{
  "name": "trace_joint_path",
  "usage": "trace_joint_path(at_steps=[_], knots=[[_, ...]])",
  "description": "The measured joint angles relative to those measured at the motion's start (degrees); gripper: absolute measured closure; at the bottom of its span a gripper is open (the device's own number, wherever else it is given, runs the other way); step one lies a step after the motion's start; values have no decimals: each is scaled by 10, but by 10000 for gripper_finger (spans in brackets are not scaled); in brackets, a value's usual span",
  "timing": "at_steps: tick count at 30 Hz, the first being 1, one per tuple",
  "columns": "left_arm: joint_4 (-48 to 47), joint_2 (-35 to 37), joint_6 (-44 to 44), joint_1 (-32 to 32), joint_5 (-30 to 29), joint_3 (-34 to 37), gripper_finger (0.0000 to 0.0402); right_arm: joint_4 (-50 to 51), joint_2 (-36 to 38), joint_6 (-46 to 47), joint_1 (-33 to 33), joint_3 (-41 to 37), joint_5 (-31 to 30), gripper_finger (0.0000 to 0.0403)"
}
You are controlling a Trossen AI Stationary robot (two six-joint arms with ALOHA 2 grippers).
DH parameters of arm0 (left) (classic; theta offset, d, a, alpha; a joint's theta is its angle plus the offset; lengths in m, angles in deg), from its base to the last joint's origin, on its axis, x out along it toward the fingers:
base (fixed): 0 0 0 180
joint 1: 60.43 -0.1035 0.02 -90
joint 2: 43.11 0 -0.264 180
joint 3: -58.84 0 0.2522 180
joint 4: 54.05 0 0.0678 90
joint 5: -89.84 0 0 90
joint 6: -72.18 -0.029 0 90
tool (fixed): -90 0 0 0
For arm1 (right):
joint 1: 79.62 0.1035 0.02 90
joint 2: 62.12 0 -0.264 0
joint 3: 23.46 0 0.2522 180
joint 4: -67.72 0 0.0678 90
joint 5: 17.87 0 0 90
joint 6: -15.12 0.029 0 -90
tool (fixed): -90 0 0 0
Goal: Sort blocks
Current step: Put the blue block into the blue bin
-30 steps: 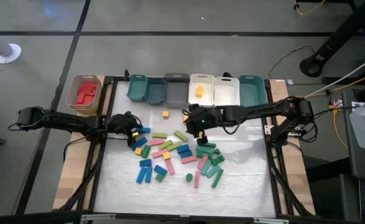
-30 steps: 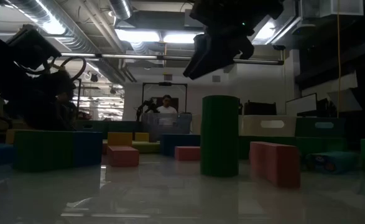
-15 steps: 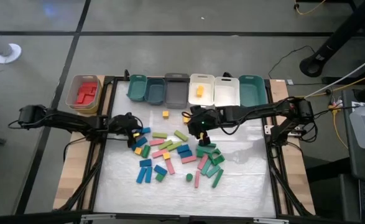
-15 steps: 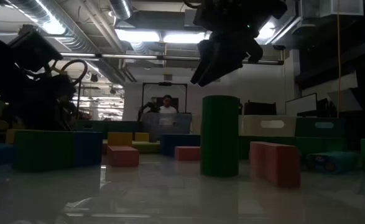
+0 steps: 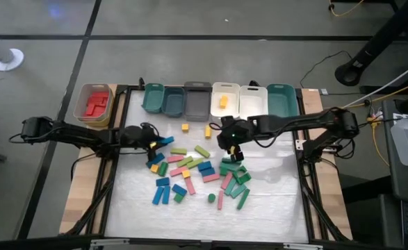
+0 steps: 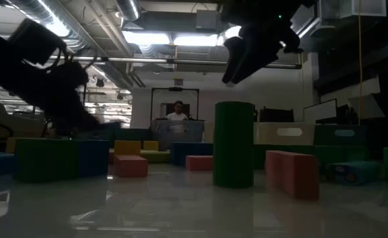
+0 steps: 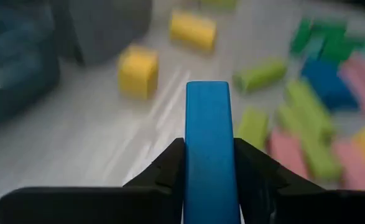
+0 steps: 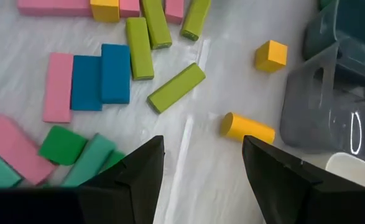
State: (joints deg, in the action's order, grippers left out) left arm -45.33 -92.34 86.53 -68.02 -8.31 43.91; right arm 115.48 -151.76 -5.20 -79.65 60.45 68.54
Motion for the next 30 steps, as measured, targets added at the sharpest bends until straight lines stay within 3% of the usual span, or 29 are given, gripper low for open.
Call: trace_joint_path(at_steps=[5, 9, 18, 25, 30], knots=[[111, 1, -28, -9, -93, -2, 314, 50, 2, 36, 0, 0, 2, 185], [145, 1, -66, -47, -149, -25, 314, 52, 0, 54, 1, -9, 21, 185], [119, -38, -125, -174, -137, -112, 314, 10, 0, 58, 1, -10, 75, 185], [97, -157, -74, -242, -100, -144, 314, -29, -19, 66, 1, -9, 102, 185], [100, -251, -68, -261, -100, -177, 275, -58, -43, 148, 1, -10, 88, 185]])
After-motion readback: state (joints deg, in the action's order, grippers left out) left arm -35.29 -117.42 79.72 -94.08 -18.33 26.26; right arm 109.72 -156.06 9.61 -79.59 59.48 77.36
